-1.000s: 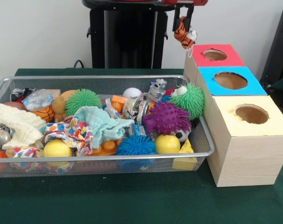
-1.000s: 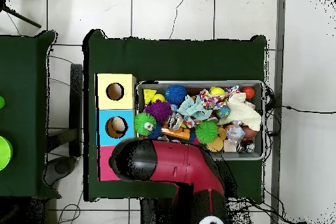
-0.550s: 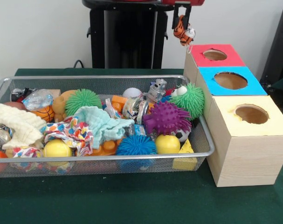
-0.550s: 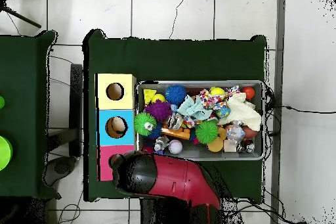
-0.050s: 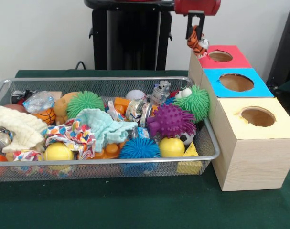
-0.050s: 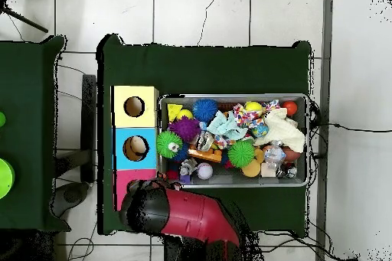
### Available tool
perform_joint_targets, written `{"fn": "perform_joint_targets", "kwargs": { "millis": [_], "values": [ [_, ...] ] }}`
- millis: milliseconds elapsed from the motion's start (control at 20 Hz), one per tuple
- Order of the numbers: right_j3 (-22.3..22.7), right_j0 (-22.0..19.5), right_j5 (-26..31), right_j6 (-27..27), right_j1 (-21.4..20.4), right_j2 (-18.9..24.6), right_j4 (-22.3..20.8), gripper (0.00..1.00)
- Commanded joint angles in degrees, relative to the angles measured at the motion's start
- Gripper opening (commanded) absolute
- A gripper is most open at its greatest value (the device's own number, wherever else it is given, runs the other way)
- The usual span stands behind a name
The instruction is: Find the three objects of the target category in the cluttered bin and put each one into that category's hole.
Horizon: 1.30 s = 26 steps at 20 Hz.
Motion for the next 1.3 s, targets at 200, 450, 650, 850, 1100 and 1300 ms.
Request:
{"fn": "perform_joint_targets", "kwargs": {
  "millis": [200,450,650,850,1100,1300],
  "values": [
    [4.27,2.04,-7.23,18.11,5.52,1.22,5.65,0.00],
    [4.97,3.83,-5.89,19.21,4.39,0.57,7.18,0.00],
    [5.58,5.02,-4.84,20.09,3.36,0.43,8.20,0.00],
    [6.99,6.39,-2.44,20.83,1.41,0.46,10.08,0.00],
    [8.04,9.38,-0.84,22.55,-0.33,-1.00,11.62,0.00],
    [8.15,10.08,-4.04,22.57,1.84,-0.67,13.28,0.00]
  ]
}}
